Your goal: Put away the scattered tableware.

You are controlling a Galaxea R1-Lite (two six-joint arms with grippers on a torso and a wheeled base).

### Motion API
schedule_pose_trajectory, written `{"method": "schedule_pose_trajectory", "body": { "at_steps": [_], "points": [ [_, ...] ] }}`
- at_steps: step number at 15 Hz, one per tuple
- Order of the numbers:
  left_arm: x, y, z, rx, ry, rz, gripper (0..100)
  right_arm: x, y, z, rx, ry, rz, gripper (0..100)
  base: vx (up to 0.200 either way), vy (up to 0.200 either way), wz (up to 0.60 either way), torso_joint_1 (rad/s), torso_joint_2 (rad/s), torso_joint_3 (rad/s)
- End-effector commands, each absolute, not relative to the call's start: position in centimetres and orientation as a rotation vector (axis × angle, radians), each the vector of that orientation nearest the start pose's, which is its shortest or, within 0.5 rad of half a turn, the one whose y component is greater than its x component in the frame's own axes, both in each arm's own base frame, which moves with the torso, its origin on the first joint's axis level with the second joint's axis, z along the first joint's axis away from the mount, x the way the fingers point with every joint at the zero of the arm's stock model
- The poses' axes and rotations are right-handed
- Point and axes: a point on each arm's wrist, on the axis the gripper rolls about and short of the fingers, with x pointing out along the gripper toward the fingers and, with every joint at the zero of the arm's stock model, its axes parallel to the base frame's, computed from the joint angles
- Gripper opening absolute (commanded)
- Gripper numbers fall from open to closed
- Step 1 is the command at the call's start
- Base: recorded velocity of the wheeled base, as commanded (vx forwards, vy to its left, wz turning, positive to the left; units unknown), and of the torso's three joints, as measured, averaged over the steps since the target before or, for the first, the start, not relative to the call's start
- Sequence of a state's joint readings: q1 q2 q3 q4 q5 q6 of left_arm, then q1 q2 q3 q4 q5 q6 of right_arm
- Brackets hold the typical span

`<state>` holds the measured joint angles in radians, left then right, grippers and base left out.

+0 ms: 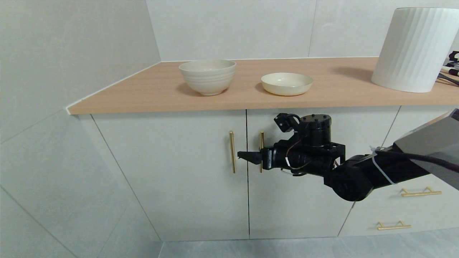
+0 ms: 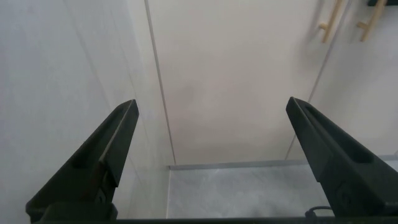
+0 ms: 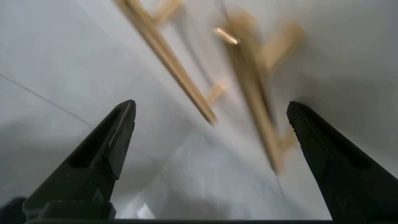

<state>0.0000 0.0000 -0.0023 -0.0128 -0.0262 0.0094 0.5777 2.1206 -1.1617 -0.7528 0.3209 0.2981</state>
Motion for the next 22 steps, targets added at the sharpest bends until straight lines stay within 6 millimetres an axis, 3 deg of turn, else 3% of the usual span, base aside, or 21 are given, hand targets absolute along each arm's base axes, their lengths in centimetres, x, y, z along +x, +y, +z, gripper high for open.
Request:
{"method": "schedule_pose_trajectory", "body": {
  "at_steps": [1,14,22],
  "points": [
    [-2.3,-0.1,7.7,0.009,-0.014,-0.026,100,34.5,24.0,13.0,0.269,0.351,0.863,100,0.000,0.000,0.00,0.000,0.00,0.000],
    [-2.3,-0.1,7.7,0.009,-0.015,-0.026,100,32.0,24.8,13.1,0.274,0.307,0.927,100,0.000,0.000,0.00,0.000,0.00,0.000],
    [-2.3,-0.1,7.7,0.009,-0.015,-0.026,100,27.2,24.2,14.2,0.257,0.348,0.997,100,0.000,0.000,0.00,0.000,0.00,0.000]
  ]
}}
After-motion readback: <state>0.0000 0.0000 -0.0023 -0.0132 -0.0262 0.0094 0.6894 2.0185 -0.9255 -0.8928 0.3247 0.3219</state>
